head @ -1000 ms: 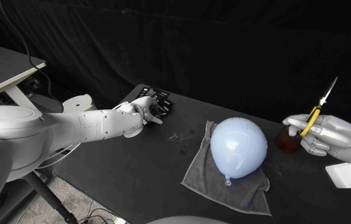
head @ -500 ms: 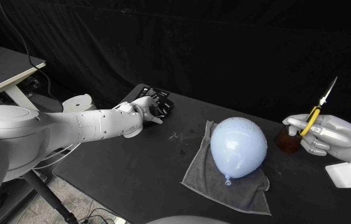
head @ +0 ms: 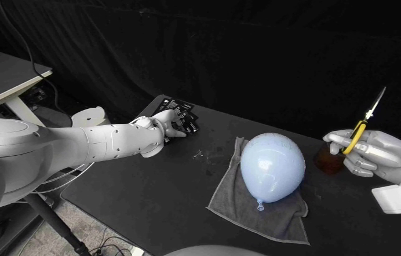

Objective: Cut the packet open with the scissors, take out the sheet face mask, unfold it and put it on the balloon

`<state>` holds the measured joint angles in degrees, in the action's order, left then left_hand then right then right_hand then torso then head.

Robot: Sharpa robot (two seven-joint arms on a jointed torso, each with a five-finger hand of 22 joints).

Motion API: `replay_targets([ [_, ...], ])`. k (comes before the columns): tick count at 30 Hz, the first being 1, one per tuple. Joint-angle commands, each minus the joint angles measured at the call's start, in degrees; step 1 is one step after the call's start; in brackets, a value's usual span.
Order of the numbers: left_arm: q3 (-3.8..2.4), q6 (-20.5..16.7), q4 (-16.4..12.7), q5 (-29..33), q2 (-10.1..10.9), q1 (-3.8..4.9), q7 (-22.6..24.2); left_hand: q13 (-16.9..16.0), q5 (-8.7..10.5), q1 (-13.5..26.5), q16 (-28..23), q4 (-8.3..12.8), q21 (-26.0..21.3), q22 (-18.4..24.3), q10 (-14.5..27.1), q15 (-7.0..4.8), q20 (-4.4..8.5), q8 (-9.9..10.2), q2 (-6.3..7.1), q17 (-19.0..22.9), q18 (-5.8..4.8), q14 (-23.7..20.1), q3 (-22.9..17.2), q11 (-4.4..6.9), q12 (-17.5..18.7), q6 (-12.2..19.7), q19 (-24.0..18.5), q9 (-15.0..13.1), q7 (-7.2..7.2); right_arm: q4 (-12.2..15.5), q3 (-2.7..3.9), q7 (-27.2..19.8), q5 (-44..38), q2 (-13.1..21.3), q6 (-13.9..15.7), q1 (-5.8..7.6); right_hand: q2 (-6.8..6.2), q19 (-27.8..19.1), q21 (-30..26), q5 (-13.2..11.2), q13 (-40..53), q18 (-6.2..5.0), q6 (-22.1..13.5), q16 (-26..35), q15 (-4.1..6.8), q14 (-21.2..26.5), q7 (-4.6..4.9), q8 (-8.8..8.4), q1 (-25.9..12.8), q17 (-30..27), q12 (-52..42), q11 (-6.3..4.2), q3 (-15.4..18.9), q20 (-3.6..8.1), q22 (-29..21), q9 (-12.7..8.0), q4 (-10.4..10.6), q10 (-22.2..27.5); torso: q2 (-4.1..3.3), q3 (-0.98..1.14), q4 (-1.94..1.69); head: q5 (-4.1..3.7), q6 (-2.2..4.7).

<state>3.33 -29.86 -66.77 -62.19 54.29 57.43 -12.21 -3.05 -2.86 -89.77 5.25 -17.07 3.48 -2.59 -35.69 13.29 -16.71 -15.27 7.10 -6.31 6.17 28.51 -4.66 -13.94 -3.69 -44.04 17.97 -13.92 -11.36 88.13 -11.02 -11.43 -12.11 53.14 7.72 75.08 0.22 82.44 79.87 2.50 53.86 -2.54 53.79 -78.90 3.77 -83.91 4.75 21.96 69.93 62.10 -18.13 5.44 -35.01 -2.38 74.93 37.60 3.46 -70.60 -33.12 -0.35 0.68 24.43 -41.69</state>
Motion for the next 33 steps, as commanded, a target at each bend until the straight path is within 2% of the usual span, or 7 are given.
replay_targets([
  [1, 0.11, 1.8, -0.3, 1.6, 0.0, -0.15, 0.6, -0.1, 0.1, 0.0, 0.1, 0.0, 0.4, 0.1, -0.4, -0.08, -0.02, -0.1, -0.58, -0.1, 1.07, 0.5, -0.9, -0.09, 0.3, -0.3, 0.5, 0.1, -3.05, 0.0, 0.05, -0.6, -0.4, 0.0, -0.4, 0.0, 0.27, 0.0, 0.1, 0.3, 0.1, -0.48, -0.1, -0.2, 0.35, -1.5, -0.38, 0.4, 0.7, 0.1, -32.7, -5.84, 0.0, 0.12, 5.4, 0.1, -0.2, -12.9, 0.0, 0.01, 0.05, 0.01, -0.05],
  [15, 0.02, 3.9, -2.1, 5.5, 1.0, -0.12, 1.2, 0.1, 0.1, 0.9, -0.4, 0.0, 0.2, 0.2, 0.9, 0.26, -0.06, 0.1, -0.95, 0.2, 0.74, -0.4, -2.9, -0.49, 0.8, -0.6, 0.1, 0.4, -3.18, -0.2, 0.05, -0.5, -0.4, -0.1, -0.4, -0.05, 0.27, 0.0, 0.1, 0.3, 0.1, -0.48, -0.1, -0.2, 0.35, -1.5, -0.38, 0.4, 0.7, 0.1, -32.7, -5.84, 0.0, 0.12, 5.4, 0.1, -0.2, -12.9, 0.0, 0.0, 0.01, -0.08, -0.01],
  [19, -0.14, 3.9, -2.7, 6.2, 1.4, -0.07, 2.4, -0.1, 0.13, 1.2, -0.2, 0.2, 0.5, 0.1, -1.0, -0.02, -0.07, -0.2, -4.82, -0.1, 0.72, 1.3, -5.8, 0.02, 0.5, -1.9, 0.9, 0.5, -2.74, -0.3, 0.05, -0.5, -0.4, -0.1, -0.4, -0.11, 0.29, 0.0, 0.1, 0.3, 0.5, -0.48, -0.1, -0.2, 0.37, -1.5, -0.38, 0.46, 0.7, 0.0, -32.8, -5.85, 0.0, 0.14, 5.4, 0.1, -0.2, -12.9, 0.01, 0.01, 0.0, -0.13, 0.03],
  [22, -0.27, 3.4, -2.8, 6.5, 1.5, 0.11, 3.9, -0.5, 0.1, -1.0, 0.9, 0.7, 1.4, -0.4, -5.9, -1.0, -0.17, -1.3, -7.77, -1.0, 0.4, 5.4, -9.7, 1.27, -0.3, -4.9, 3.8, 0.2, -1.78, -0.4, 0.05, -0.5, -0.4, -0.2, -0.4, -0.14, 0.29, 0.0, 0.1, 0.3, 0.5, -0.48, -0.1, -0.2, 0.37, -1.5, -0.38, 0.46, 0.7, 0.0, -32.8, -5.85, 0.0, 0.14, 5.4, 0.1, -0.2, -12.9, 0.03, 0.01, 0.0, -0.23, 0.08],
  [25, -0.39, 2.8, -2.6, 6.2, 1.5, 0.38, 5.3, -0.9, 0.1, -3.7, 2.3, 1.1, 3.0, -1.1, -12.2, -1.88, -0.17, -2.0, -8.1, -2.0, -0.17, 10.4, -13.1, 2.0, -1.2, -6.6, 8.8, 0.1, -1.48, -0.5, 0.05, -0.5, -0.4, -0.2, -0.4, -0.16, 0.29, 0.0, 0.1, 0.3, 0.5, -0.48, -0.1, -0.2, 0.37, -1.5, -0.38, 0.46, 0.7, 0.0, -32.8, -5.85, 0.0, 0.14, 5.4, 0.1, -0.2, -12.9, 0.03, 0.02, 0.04, -0.41, 0.12],
  [28, -0.51, 2.2, -2.3, 5.4, 1.5, 0.81, 6.7, -0.6, 0.07, -5.8, 3.0, 1.2, 3.8, -1.1, -14.6, -2.29, -0.01, -2.6, -6.42, -2.6, -1.08, 14.3, -19.5, 2.31, -0.7, -8.1, 11.6, 0.0, -1.32, -0.6, 0.05, -0.5, -0.4, -0.3, -0.4, -0.18, 0.29, 0.0, 0.1, 0.3, 0.5, -0.48, -0.1, -0.2, 0.37, -1.5, -0.38, 0.46, 0.7, 0.0, -32.8, -5.85, 0.0, 0.14, 5.4, 0.1, -0.2, -12.9, -0.03, 0.01, 0.05, -0.62, 0.22],
  [33, -0.8, 1.6, -1.9, 4.0, 1.4, 1.73, 8.2, -0.5, 0.12, -4.5, 2.9, 1.4, 3.9, -0.8, -16.3, -2.49, 0.05, -3.8, -3.07, -2.6, -1.09, 16.5, -28.3, 2.47, 0.1, -9.3, 12.9, -0.5, -1.31, -0.7, 0.05, -0.5, -0.4, -0.3, -0.3, -0.19, 0.29, 0.0, 0.1, 0.3, 0.5, -0.48, -0.1, -0.2, 0.37, -1.5, -0.38, 0.46, 0.7, 0.0, -32.8, -5.85, 0.0, 0.14, 5.4, 0.1, -0.2, -12.9, -0.06, 0.0, 0.05, -0.89, 0.25],
])
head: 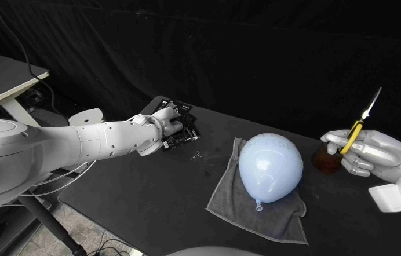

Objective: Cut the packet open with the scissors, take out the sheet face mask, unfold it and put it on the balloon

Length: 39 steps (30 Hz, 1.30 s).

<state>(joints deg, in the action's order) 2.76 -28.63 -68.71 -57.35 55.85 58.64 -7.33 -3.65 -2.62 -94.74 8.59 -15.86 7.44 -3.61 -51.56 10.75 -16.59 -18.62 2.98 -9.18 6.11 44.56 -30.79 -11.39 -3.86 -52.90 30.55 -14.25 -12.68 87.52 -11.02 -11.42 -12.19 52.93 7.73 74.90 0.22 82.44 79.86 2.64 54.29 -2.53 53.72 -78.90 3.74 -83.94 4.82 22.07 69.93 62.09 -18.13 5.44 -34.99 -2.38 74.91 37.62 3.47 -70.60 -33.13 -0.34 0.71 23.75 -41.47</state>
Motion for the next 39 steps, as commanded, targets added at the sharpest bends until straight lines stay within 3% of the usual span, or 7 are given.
replay_targets([
  [1, -0.3, 0.3, 0.0, -0.9, -0.1, 0.7, 3.5, 0.1, -0.14, 0.6, -0.6, 0.2, -0.1, 0.2, -0.4, 0.07, -0.09, -0.5, 1.21, 0.2, -1.06, 0.4, -2.5, -0.09, 0.3, -0.5, 0.2, -0.3, 0.0, -0.1, 0.05, -0.5, -0.3, 0.0, -0.3, -0.01, 0.29, 0.0, 0.1, 0.2, 0.1, -0.49, 0.0, -0.2, 0.4, -1.4, -0.46, 0.35, 0.7, 0.0, -32.8, -5.85, 0.0, 0.14, 5.4, 0.1, -0.2, -12.9, -0.06, -0.02, -0.02, -0.28, 0.04],
  [6, -0.61, 0.3, -0.3, -1.3, 0.0, 2.1, 4.0, 0.1, -0.13, 1.9, -1.2, 0.7, -0.8, 0.5, -0.2, 0.19, -0.12, -1.2, 2.32, 0.6, -1.5, -0.5, -5.1, -0.19, 0.3, -0.7, -1.7, -0.7, -0.05, -0.3, 0.05, -0.5, -0.3, -0.1, -0.3, -0.02, 0.29, 0.0, 0.1, 0.2, 0.1, -0.49, 0.0, -0.2, 0.4, -1.4, -0.46, 0.35, 0.7, 0.0, -32.8, -5.85, 0.0, 0.14, 5.4, 0.1, -0.2, -12.9, 0.01, -0.02, -0.05, -0.59, 0.03],
  [11, -0.73, 2.2, -1.4, -1.3, 0.5, 4.81, 3.5, 0.1, -0.13, 2.9, -2.0, 1.2, -1.5, 0.7, 0.2, 0.35, -0.17, -1.7, 2.97, 1.0, -2.09, -2.3, -6.5, -0.28, 0.3, -0.8, -3.6, -1.0, -0.1, -0.7, 0.05, -0.5, -0.3, -0.3, -0.2, -0.07, 0.29, 0.0, 0.1, 0.2, 0.1, -0.49, 0.0, -0.2, 0.4, -1.4, -0.46, 0.35, 0.7, 0.0, -32.8, -5.85, 0.0, 0.14, 5.4, 0.1, -0.2, -12.9, 0.06, -0.01, -0.04, -0.74, 0.22],
  [20, -0.77, 6.9, -5.1, 0.1, 1.4, 11.94, -0.2, 0.0, -0.13, 5.1, -0.4, 2.0, 2.0, -0.9, -1.2, -0.12, 0.0, -3.0, 3.71, 0.0, -1.84, 1.4, -8.8, 0.04, 0.0, -0.8, 8.0, -1.7, 0.05, -2.3, 0.05, -0.6, -0.3, -1.4, 0.2, -0.14, 0.32, -0.2, -0.1, 0.2, -0.4, -0.55, -0.1, -0.2, 0.39, -1.4, -0.46, 0.37, 0.8, 0.0, -32.2, -5.84, 0.0, 0.14, 5.3, 0.1, -0.2, -12.7, 0.07, 0.02, 0.07, -2.15, 1.34],
  [23, -0.77, 10.9, -6.5, 3.1, 0.9, 14.13, -2.1, -0.1, -0.13, 6.2, 2.1, 2.2, 4.0, -1.7, -3.8, -1.16, 0.49, -3.5, 3.87, -1.1, -0.2, 4.9, -9.5, 0.73, -0.6, -0.7, 11.2, -2.0, 0.49, -3.0, 0.05, -0.7, -0.3, -1.9, 0.4, -0.15, 0.29, -0.3, -0.3, 0.2, -1.0, -0.6, -0.1, -0.1, 0.39, -1.4, -0.48, 0.37, 0.8, -0.2, -31.4, -5.86, 0.0, 0.14, 5.1, 0.1, -0.3, -12.6, 0.05, 0.07, 0.13, -3.25, 2.0],
  [28, -0.77, 16.8, -7.4, 7.0, -1.0, 15.54, -3.8, 0.0, -0.11, 7.6, 5.7, 2.6, 7.8, -3.3, -6.6, -2.91, 1.24, -4.1, 3.44, -2.7, 2.96, 10.8, -9.4, 1.66, -0.4, -0.6, 16.6, -2.4, 1.1, -3.9, 0.06, -0.8, -0.1, -2.6, 0.6, -0.16, 0.26, -0.4, -0.4, 0.2, -1.5, -0.62, -0.1, 0.0, 0.4, -1.3, -0.49, 0.35, 0.9, -0.3, -30.8, -5.87, -0.1, 0.14, 5.0, 0.1, -0.4, -12.4, 0.09, 0.0, 0.11, -5.07, 2.75],
  [39, -0.77, 31.0, -2.8, 24.1, -8.4, 17.49, -3.8, -0.2, -0.14, 8.9, 8.6, 3.9, 12.2, -5.4, -13.7, -5.17, 2.73, -3.8, 2.07, -4.5, 4.39, 17.1, -8.1, 3.44, -1.5, 0.2, 20.7, -2.4, 1.87, -4.9, 0.1, -0.3, 0.5, -4.0, 2.0, 0.11, 0.2, -0.6, -0.7, 0.2, -11.1, -0.69, 0.1, 0.1, 0.35, -1.2, -0.4, 0.03, 1.3, -0.6, -18.8, -5.78, -0.3, 0.12, 4.8, -0.2, -0.9, -9.7, 0.0, 0.07, 0.22, -10.46, 5.02],
])
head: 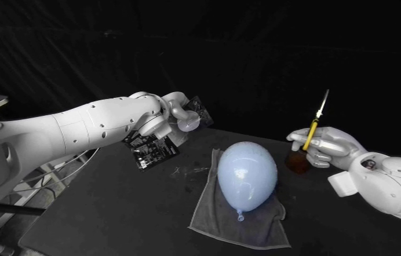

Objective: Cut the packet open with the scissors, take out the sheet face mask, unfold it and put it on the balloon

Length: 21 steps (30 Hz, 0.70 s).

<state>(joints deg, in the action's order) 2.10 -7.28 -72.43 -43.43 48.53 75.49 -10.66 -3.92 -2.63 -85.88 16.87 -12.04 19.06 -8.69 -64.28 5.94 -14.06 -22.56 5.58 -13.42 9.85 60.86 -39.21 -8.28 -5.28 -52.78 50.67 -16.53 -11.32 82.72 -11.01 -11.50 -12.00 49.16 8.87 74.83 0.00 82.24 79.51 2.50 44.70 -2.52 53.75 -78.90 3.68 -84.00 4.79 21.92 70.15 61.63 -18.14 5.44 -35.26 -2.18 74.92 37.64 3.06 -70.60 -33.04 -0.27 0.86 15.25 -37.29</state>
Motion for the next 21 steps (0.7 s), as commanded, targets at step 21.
replay_targets([
  [21, -0.27, 30.9, 8.6, 20.1, -11.3, 4.68, 2.8, -0.8, -0.15, 1.3, 7.2, 0.3, 8.9, -4.8, -13.0, -4.11, 4.05, 0.7, -2.66, -5.3, 0.52, 9.9, 2.7, 3.53, -3.2, -1.2, 5.1, -0.4, 2.26, 5.0, 0.16, 10.9, -4.0, 0.4, -3.2, 2.24, 0.57, -1.2, -1.7, 0.3, -6.0, -1.05, 0.3, 0.6, 0.28, -1.0, -0.21, -0.38, 1.0, -1.1, -12.2, -5.63, -0.1, -0.18, 3.8, -0.6, -0.6, -8.8, 0.22, 0.47, 0.33, -11.35, 3.17],
])
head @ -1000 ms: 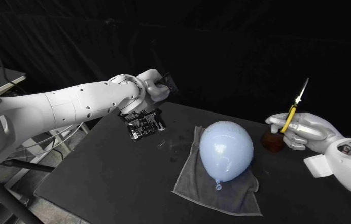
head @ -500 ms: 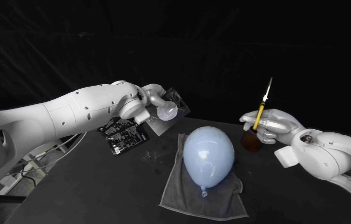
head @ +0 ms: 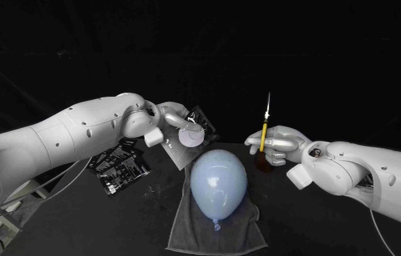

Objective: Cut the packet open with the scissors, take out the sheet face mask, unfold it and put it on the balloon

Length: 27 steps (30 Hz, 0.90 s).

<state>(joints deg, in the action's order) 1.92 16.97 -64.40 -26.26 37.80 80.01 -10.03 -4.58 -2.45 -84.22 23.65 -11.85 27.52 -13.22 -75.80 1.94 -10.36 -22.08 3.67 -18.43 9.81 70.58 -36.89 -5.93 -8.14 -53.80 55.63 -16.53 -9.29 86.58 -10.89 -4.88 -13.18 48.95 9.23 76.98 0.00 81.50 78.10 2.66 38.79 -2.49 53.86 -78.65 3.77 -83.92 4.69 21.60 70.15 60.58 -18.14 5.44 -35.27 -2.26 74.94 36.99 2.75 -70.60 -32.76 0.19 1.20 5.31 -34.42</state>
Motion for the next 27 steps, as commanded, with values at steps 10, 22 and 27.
replay_targets([
  [10, -0.26, 15.0, 3.6, 3.6, -2.7, 0.31, 5.4, -1.0, -0.32, -0.6, 3.8, 0.3, 3.1, -2.0, -2.7, -0.57, 0.86, 0.4, -1.09, -3.1, 0.39, -0.4, 1.0, 1.64, -1.5, -0.8, -0.7, -0.8, 0.64, 7.1, 0.02, 8.2, -7.0, 5.1, -7.9, 0.14, 0.58, -0.4, -0.3, 0.1, -0.1, -1.06, 0.3, 0.4, 0.21, -1.1, -0.14, -0.02, 1.0, 0.0, -12.1, -5.65, -0.1, -0.11, 3.8, 0.1, -0.4, -9.1, -0.1, -0.11, -0.06, -3.65, 0.22],
  [22, -0.35, 18.8, 3.9, 3.9, -3.8, 0.93, 6.9, -1.4, -0.32, -0.8, 5.1, 0.4, 4.2, -2.7, -2.6, -0.61, 0.92, 0.5, -1.22, -4.2, 0.34, -1.1, 1.3, 1.7, -1.9, -0.9, -1.3, -1.0, 0.7, 9.4, -0.02, 2.0, -5.6, 5.4, 1.3, -0.12, 0.42, -0.4, -0.3, 0.1, -0.3, -1.07, 0.3, 0.4, 0.21, -1.1, -0.11, -0.08, 0.8, 0.0, -11.6, -5.63, 0.1, -0.11, 3.8, 0.0, -0.3, -9.2, -0.05, -0.06, -0.24, -4.99, -0.28],
  [27, -0.35, 20.1, 3.2, 3.8, -3.9, 1.04, 6.6, -1.5, -0.32, -0.8, 5.4, 0.5, 4.4, -2.9, -2.4, -0.6, 0.92, 0.6, -1.24, -4.4, 0.32, -1.4, 1.3, 1.68, -1.9, -0.9, -1.6, -1.1, 0.68, 9.1, -0.02, -2.3, -2.4, 4.7, 5.1, -0.13, -0.75, -0.3, -0.3, 0.1, -0.6, -1.04, -0.3, 0.3, 0.15, -1.1, 0.02, -0.7, 0.4, 0.2, -10.7, -5.55, 1.1, -0.15, 3.9, -0.2, -0.5, -9.5, -0.08, -0.03, -0.12, -5.06, -0.31],
])
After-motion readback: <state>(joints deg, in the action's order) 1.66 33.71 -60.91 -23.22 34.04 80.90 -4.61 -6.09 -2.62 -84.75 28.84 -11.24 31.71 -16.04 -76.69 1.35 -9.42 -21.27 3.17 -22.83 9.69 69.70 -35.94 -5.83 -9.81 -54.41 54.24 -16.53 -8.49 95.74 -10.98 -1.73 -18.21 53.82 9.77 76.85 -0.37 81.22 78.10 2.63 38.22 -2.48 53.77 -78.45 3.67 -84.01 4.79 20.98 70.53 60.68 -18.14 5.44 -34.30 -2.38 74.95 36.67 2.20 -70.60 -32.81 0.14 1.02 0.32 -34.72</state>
